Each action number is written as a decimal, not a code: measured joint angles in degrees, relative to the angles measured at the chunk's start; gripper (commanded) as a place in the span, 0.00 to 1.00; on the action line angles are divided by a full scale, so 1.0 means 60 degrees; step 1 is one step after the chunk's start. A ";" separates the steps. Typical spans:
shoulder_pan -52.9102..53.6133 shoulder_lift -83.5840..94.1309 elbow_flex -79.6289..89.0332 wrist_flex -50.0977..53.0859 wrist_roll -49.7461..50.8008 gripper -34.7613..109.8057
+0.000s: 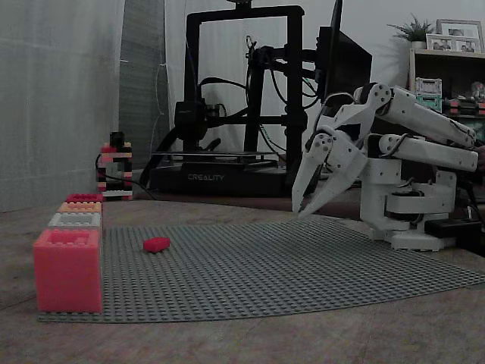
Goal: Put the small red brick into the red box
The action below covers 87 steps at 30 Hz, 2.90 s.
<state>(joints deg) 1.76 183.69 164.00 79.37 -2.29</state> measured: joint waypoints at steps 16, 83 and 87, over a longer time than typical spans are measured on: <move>-0.0527 0.0000 0.0000 0.0000 -0.0088 0.26; -0.0190 -2.1987 -1.7974 -0.0103 0.4321 0.40; -0.0190 -2.2222 -1.8193 -0.0103 0.4351 0.39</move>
<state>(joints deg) 0.62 50.36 54.84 78.75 23.82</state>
